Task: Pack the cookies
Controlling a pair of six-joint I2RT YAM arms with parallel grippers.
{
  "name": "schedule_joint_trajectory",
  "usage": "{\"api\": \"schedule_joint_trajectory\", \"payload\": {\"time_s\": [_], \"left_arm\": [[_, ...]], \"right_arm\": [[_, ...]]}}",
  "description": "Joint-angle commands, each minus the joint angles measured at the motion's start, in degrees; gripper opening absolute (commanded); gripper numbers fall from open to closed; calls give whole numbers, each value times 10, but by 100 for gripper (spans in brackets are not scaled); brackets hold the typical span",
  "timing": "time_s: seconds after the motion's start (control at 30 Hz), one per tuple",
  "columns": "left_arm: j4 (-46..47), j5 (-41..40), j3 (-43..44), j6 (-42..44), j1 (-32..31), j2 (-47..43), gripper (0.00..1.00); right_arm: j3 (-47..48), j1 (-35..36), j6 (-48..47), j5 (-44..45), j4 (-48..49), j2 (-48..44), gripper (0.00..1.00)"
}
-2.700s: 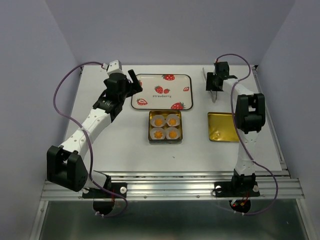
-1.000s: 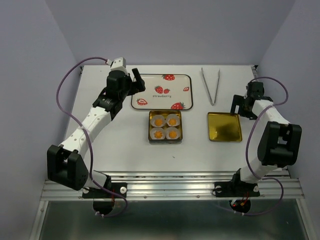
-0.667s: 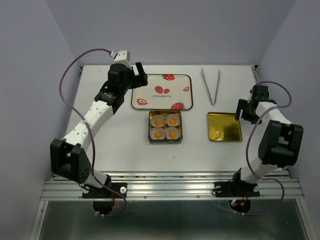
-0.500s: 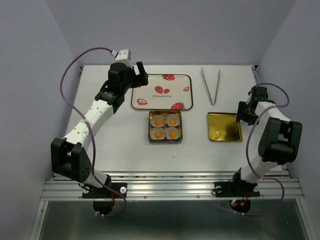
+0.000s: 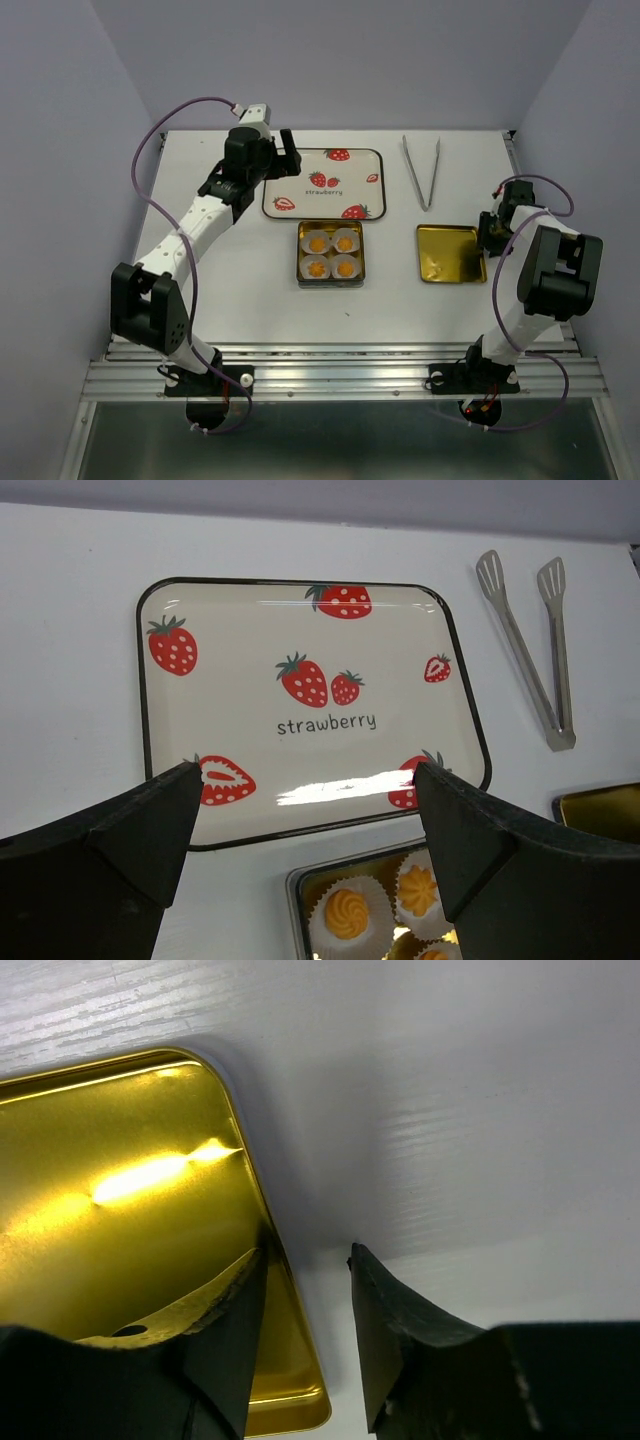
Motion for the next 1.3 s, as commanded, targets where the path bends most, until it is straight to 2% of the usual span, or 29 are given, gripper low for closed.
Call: {"api": "schedule_joint_trajectory", "payload": {"time_s": [0.0,0.23,0.37,0.43,0.53,0.57,1.0,1.27], "left_arm": [[20,12,31,7,1,0,99],[20,16,28,7,1,3,99],[22,22,26,5,1,2,99],[23,28,27,2,1,3,99],[24,34,28,0,1,4,99],[24,36,28,-2,1,5,99],[28,60,24,-17,-5,-5,99],[33,107,12,-8,-45,-27,99]], "right_arm": [[0,-4,-14,-22,26,18,43],[-1,-4,-17,-55,33,33,35],[3,-4,-20,-74,35,42,25],[5,-4,-21,-81,34,46,25],[6,-4,-21,-85,34,47,13],[5,-4,-22,-94,34,41,1],[6,-4,2,-158,38,-38,1],[8,-4,25,-244,58,-137,1]]}}
